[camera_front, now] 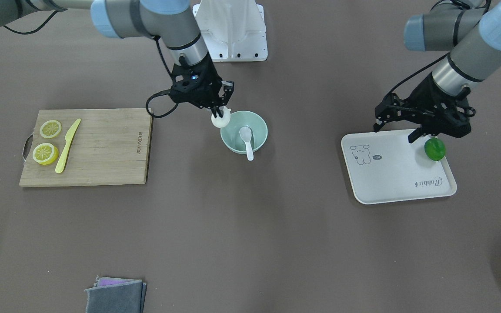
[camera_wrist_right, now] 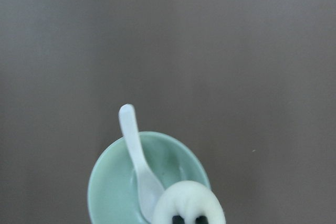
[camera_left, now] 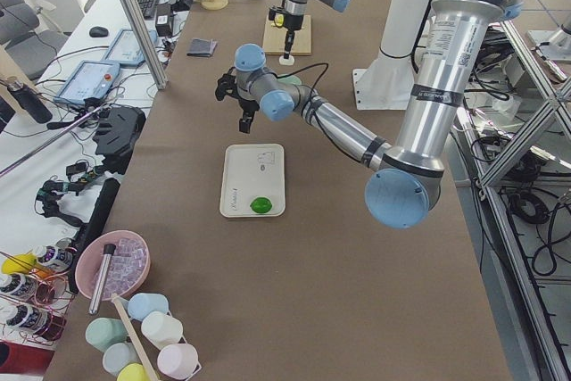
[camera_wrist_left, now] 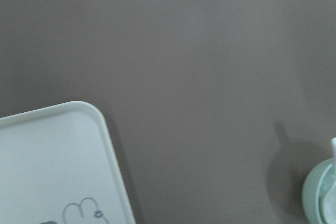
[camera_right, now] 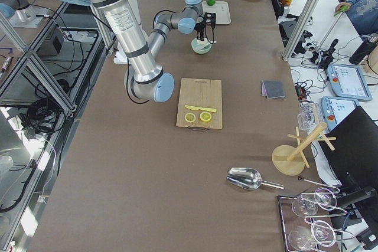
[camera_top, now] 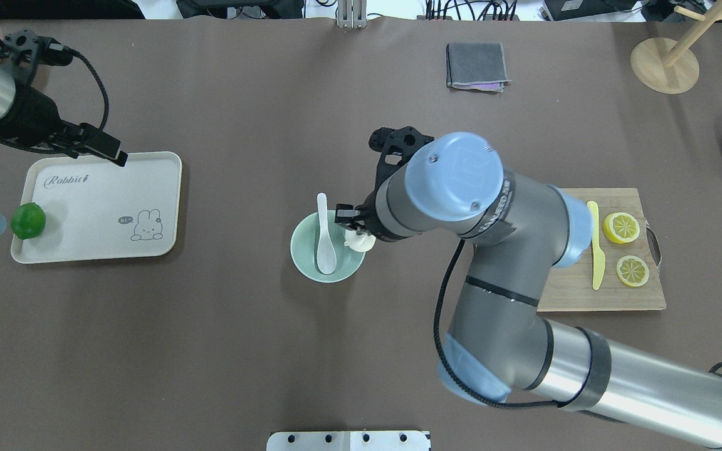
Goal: Put spoon and bun in bowl
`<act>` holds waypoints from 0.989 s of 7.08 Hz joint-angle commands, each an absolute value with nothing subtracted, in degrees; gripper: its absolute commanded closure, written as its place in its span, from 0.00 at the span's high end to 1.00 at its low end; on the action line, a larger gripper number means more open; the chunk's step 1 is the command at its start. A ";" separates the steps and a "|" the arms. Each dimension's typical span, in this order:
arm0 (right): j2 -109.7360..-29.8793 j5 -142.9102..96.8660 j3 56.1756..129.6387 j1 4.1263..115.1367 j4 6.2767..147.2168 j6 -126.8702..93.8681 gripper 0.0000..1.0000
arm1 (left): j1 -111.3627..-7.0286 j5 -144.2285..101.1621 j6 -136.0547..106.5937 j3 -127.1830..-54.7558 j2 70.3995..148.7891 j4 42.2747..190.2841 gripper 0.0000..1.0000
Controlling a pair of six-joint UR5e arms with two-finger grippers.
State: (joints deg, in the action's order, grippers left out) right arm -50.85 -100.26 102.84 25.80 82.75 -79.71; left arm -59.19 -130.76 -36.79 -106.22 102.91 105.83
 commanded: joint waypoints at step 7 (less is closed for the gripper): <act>-53.29 -109.24 101.11 32.46 83.23 -78.51 1.00 | -62.48 -132.10 -33.22 -105.65 100.64 105.56 0.97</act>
State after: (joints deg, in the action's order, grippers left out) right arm -48.18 -100.28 97.01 26.32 83.10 -80.72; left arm -61.60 -132.17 -33.30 -105.75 101.19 105.59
